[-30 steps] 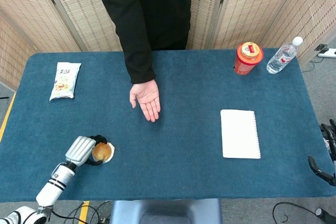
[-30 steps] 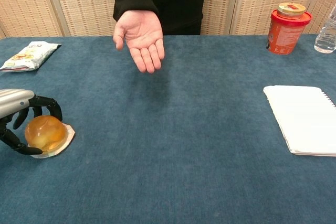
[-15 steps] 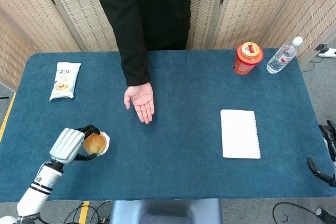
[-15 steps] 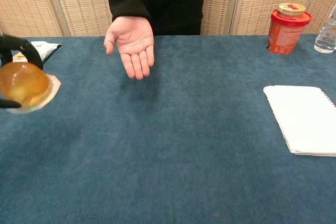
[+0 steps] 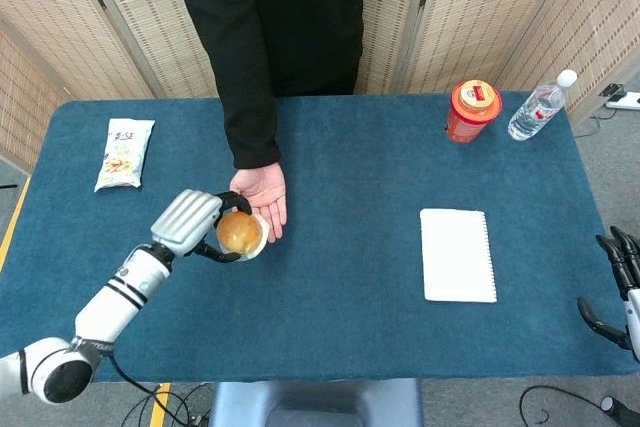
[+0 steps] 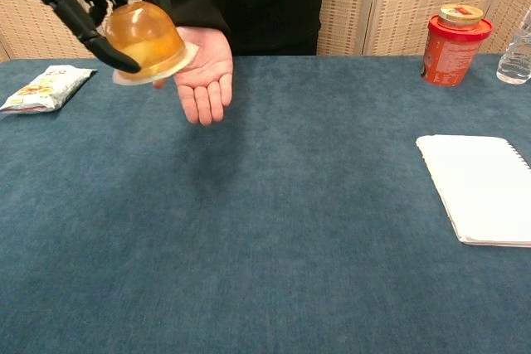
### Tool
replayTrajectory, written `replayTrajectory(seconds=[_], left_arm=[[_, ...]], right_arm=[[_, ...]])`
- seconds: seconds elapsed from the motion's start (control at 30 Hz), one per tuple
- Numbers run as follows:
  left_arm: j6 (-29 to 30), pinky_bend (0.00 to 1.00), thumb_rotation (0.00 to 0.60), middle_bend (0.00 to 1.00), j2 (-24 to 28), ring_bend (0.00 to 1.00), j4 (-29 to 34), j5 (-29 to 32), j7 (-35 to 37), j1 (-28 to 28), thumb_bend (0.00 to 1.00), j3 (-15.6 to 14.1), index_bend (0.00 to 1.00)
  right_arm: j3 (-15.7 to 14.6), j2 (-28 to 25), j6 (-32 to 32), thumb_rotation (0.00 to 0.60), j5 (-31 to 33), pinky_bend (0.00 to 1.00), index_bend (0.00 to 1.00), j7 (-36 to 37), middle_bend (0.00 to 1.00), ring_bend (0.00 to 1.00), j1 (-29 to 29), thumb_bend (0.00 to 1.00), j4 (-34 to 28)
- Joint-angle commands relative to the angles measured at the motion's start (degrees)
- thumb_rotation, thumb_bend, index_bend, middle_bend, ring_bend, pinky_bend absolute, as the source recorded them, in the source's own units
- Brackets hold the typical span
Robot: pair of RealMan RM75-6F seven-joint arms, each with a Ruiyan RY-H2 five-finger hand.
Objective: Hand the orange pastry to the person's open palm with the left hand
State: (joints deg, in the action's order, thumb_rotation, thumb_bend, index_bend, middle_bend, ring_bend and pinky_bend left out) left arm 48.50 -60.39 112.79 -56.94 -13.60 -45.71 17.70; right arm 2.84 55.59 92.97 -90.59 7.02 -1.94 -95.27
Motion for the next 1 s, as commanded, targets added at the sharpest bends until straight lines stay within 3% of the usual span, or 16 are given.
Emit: replayTrajectory(seconds=[0.03,0.33,0.47,0.6,0.67,0.83,1.0], left_arm=[[-3.9,0.76,0.6,0.76,-5.2,0.6,-8.1,3.9,-2.0,-6.0,0.27,0.8,0.67],[-7.4,0.75,0.6,0.75,-14.0,0.59,-24.2,-0.2,2.4,-10.4,0.27,-0.5,0.65],[-7.8,0.72,0.6,0.66,-14.8,0.53,-26.8,-0.7,3.6,-10.5,0.27,-1.4,0.53],[-7.6,0.58,0.6,0.44,-13.2,0.36,-24.2,1.0,3.6,-10.6,0.19,-1.5,0.28],[-6.5,0.52,0.6,0.37,-12.1,0.3,-21.5,2.3,1.9,-10.7,0.16,-1.7,0.22],[-2.6,0.4,0.6,0.26,-9.8,0.19,-14.2,7.5,-3.4,-11.4,0.14,-2.2,0.13],[3.3,0.33,0.6,0.22,-7.5,0.15,-6.4,10.1,-7.8,-11.0,0.13,-2.6,0.12]], right_arm=[[0.0,-0.2,-0.8,0.6,0.4,0.0,0.0,0.2,0.0,0.0,0.3,0.27,0.0],[0.5,-0.6,-3.5,0.6,2.4,0.0,0.0,0.6,0.0,0.0,1.5,0.27,-0.1],[0.6,-0.7,-4.4,0.6,2.9,0.0,0.0,0.2,0.0,0.0,1.9,0.27,-0.2],[0.6,-0.7,-5.2,0.6,3.2,0.0,0.0,0.1,0.0,0.0,2.3,0.27,-0.4],[0.4,-0.8,-5.5,0.6,2.8,0.0,0.0,0.0,0.0,0.0,2.5,0.27,-0.5],[-0.2,-0.8,-5.4,0.6,1.6,0.0,0.0,-0.1,0.0,0.0,2.5,0.27,-0.5],[-0.8,-0.8,-4.5,0.6,0.4,0.0,0.0,0.1,0.0,0.0,2.1,0.27,-0.3]])
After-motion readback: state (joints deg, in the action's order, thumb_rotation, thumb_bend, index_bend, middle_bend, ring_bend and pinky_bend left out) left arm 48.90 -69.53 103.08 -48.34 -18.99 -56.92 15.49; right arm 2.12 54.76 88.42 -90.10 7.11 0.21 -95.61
